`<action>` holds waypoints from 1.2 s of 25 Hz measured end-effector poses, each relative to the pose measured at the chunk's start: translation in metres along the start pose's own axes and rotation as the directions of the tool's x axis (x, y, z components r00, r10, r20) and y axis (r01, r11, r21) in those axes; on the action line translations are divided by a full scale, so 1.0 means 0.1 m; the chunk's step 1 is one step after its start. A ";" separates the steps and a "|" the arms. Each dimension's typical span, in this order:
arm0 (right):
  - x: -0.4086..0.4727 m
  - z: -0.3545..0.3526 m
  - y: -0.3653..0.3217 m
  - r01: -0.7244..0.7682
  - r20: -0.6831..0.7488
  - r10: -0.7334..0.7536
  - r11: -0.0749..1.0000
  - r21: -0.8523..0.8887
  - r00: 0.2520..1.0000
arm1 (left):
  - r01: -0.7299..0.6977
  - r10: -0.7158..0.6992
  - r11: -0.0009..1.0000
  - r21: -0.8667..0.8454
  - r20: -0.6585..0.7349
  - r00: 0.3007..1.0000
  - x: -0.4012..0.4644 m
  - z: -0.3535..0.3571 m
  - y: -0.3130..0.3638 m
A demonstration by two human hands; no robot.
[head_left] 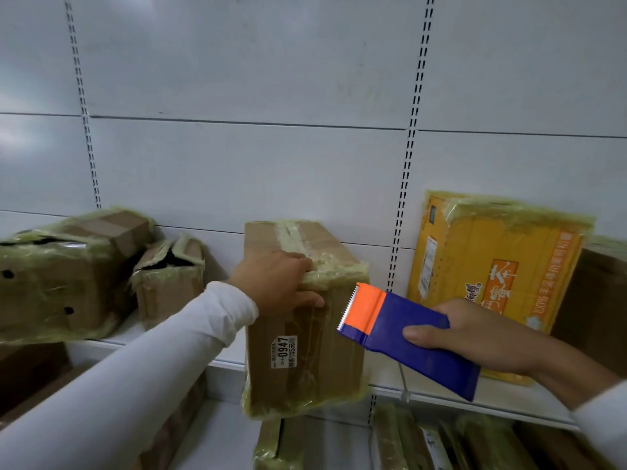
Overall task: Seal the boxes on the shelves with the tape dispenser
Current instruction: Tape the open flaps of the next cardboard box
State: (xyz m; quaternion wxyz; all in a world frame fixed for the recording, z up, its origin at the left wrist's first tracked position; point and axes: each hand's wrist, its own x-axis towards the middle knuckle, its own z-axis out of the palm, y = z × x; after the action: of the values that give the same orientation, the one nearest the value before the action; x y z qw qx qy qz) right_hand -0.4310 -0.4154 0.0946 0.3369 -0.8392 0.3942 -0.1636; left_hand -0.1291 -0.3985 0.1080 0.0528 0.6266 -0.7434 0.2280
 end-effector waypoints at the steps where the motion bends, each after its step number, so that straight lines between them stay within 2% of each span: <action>1: -0.01 0.01 -0.01 -0.003 0.001 0.003 1.000 -0.002 1.000 | -0.002 0.002 1.000 -0.014 0.005 1.000 0.03 0.01 -0.01; 4: -0.03 0.06 -0.06 0.013 0.017 -0.013 1.000 -0.009 1.000 | -0.041 0.047 0.993 -0.114 0.050 0.998 0.03 -0.01 -0.12; 7: -0.05 0.08 -0.13 0.042 0.041 -0.043 0.999 0.015 0.998 | -0.090 0.094 0.988 -0.123 0.033 0.995 -0.07 -0.02 -0.25; 10: -0.04 0.07 -0.23 0.092 0.051 -0.094 0.995 0.037 0.994 | -0.091 0.083 0.991 -0.099 -0.089 0.993 -0.20 -0.04 -0.30; 12: -0.04 0.05 -0.29 0.101 0.050 -0.103 0.994 0.041 0.993 | -0.052 -0.005 0.962 -0.269 -0.207 0.978 -0.30 -0.08 -0.28; 14: -0.05 0.02 -0.36 0.101 0.039 -0.103 0.994 0.040 0.994 | -0.068 -0.094 0.857 -0.511 -0.285 0.954 -0.41 -0.14 -0.27; 16: -0.03 0.00 -0.43 0.115 0.031 -0.116 0.993 0.028 0.993 | -0.120 -0.125 0.730 -0.673 -0.304 0.944 -0.52 -0.20 -0.27; 21: 0.12 0.16 -0.66 0.158 0.080 -0.157 0.987 -0.010 0.984 | -0.101 -0.024 0.461 -0.882 -0.126 0.992 -0.68 -0.24 -0.26; 25: 0.22 0.32 -0.79 0.172 0.112 -0.168 0.985 -0.023 0.979 | -0.095 0.101 0.246 -0.965 -0.072 0.992 -0.80 -0.14 -0.36; 27: 0.27 0.38 -0.85 0.171 0.123 -0.166 0.985 -0.032 0.978 | -0.097 0.076 0.214 -0.972 -0.083 0.994 -0.83 -0.09 -0.40; 30: 0.35 0.43 -0.95 0.161 0.164 -0.152 0.986 -0.039 0.975 | -0.123 0.006 0.315 -0.941 -0.128 0.992 -0.81 -0.02 -0.56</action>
State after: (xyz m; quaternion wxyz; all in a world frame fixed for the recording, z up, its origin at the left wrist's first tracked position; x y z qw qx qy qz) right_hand -0.3330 -0.3797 0.1301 0.3318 -0.8866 0.3025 -0.1111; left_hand -0.0590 -0.3307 0.0961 0.4369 0.4351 -0.7571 -0.2159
